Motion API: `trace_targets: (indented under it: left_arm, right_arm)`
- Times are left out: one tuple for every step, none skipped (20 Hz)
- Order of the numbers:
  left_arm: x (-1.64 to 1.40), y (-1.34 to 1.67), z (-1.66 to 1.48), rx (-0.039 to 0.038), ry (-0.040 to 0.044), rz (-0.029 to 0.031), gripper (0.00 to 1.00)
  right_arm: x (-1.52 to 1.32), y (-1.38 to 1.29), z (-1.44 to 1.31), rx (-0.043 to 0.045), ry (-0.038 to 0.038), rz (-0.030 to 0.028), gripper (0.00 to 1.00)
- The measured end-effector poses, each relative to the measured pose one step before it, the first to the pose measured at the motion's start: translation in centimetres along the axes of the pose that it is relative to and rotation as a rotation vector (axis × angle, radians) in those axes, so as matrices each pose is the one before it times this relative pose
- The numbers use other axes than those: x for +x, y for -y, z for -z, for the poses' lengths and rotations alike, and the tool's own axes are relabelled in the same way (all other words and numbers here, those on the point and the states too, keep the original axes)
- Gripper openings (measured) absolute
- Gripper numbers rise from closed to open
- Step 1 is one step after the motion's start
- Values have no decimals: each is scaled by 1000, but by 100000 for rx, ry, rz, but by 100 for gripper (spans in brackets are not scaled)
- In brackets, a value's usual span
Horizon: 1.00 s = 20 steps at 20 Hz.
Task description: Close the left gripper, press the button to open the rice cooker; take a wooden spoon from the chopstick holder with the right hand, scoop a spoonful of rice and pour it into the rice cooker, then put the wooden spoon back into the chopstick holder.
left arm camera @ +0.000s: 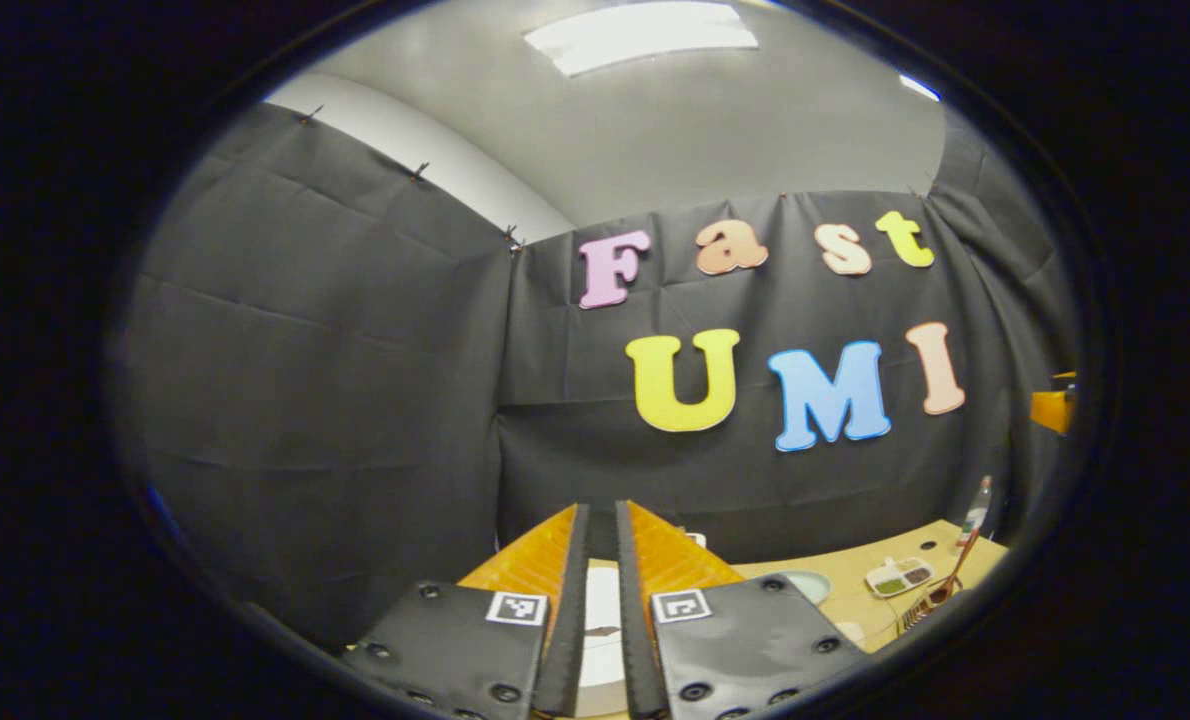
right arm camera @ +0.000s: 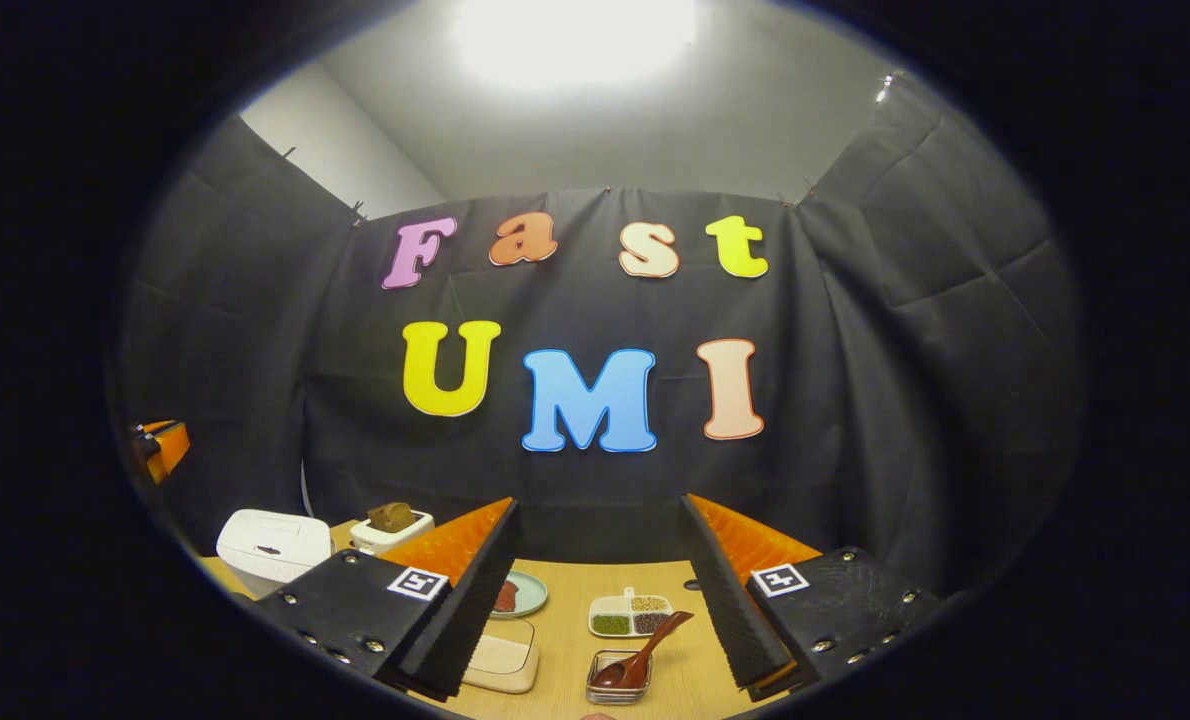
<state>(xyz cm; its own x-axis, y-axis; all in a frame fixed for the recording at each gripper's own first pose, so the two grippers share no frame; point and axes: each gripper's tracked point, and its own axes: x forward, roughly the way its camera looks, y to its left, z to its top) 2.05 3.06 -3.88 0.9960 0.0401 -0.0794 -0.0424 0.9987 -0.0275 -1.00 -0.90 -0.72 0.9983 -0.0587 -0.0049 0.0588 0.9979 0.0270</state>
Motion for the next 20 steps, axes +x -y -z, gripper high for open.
trace_targets:
  left_arm:
    - [504, -170, 824, -1093, -1883, -497, 19]
    - [635, -217, 354, -1731, -1459, 93, 13]
    - [800, -868, 884, -1334, -1249, -1768, 11]
    - [648, -103, 534, -1656, -2300, 1174, 11]
    - [412, -62, 1002, -1654, -2248, 1615, 11]
    - [759, -51, 852, -1202, -2209, 1536, 11]
    - [970, -91, 1404, -479, -3346, 1098, 8]
    - [905, -249, 1478, -92, -3776, 605, 8]
    - [884, -327, 1402, 318, -2706, -120, 11]
    - [633, -316, 1049, 653, -2217, -328, 9]
    - [708, -264, 1343, 966, -2021, -25, 9]
    - [758, 35, 1045, 1196, -2276, 243, 8]
    - [584, 75, 1219, 995, -2207, 643, 8]
    - [706, 180, 1180, 1123, -2430, 806, 8]
    - [646, -13, 1123, 1102, -1971, 125, 8]
    - [649, 2, 1113, 1008, -2185, 116, 8]
    - [748, -96, 1197, 953, -3044, -60, 8]
    - [919, 315, 845, 528, -2651, 284, 8]
    - [574, 338, 558, 330, -2188, 817, 9]
    - [361, 146, 656, 504, -1962, 456, 11]
  right_arm:
    - [-177, 212, -14, -380, -60, 790, 95]
    - [-100, 207, -7, -323, -37, 847, 95]
    - [-234, 219, 26, -194, -92, 755, 95]
    - [-212, 207, 6, -106, -29, 965, 95]
    - [-120, 165, -61, -9, -28, 1040, 95]
    - [-45, 117, -52, 45, -96, 768, 95]
    - [-139, 83, 94, -211, -243, 697, 95]
    - [-93, 144, 15, -427, -209, 828, 95]
    - [-138, 107, 59, -338, -70, 696, 95]
    - [-172, 24, -23, -289, -95, 673, 95]
    - [-148, 90, 11, -375, -221, 770, 95]
    - [-101, 89, 71, -388, -204, 693, 95]
    - [-159, 120, 116, -518, -385, 596, 95]
    - [-143, 189, 86, -573, -459, 792, 95]
    - [-195, 206, 123, -400, -512, 832, 95]
    - [-118, 178, 157, 12, -583, 719, 95]
    - [-15, 99, -10, 287, -307, 639, 95]
    - [-58, 114, -97, 143, 46, 699, 95]
    - [-56, 129, -55, -229, 101, 589, 95]
    - [-65, 57, 9, -531, -109, 437, 95]
